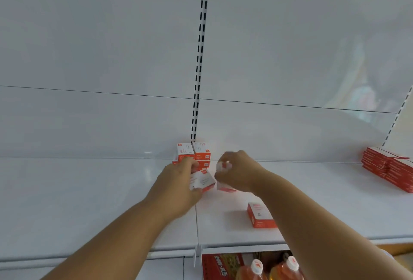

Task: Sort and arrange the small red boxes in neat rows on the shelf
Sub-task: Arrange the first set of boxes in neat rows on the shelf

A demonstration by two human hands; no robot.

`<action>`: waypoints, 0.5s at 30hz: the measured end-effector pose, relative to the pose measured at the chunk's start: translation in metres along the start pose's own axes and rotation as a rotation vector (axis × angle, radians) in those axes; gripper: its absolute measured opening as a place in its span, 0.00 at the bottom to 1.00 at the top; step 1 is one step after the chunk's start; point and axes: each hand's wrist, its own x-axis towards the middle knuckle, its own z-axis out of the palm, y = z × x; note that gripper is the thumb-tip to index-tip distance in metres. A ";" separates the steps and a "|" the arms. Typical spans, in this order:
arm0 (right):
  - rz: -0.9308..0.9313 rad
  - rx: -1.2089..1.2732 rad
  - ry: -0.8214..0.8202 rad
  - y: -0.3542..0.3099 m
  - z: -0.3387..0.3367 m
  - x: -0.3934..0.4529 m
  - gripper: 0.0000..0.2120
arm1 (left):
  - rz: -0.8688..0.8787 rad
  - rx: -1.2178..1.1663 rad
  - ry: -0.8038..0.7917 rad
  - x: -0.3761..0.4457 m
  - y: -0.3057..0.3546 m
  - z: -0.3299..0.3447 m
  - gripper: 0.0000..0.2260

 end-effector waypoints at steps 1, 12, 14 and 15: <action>0.006 0.069 0.055 0.006 -0.006 -0.002 0.16 | 0.030 0.000 0.014 0.002 0.005 0.000 0.25; 0.172 0.267 0.212 0.106 -0.066 -0.035 0.09 | 0.095 -0.092 -0.223 0.026 0.079 0.031 0.23; 0.207 0.209 0.149 0.114 -0.063 -0.038 0.08 | 0.081 -0.090 -0.281 0.028 0.086 0.041 0.22; 0.204 0.176 0.135 0.117 -0.062 -0.039 0.08 | 0.072 -0.084 -0.311 0.029 0.087 0.044 0.20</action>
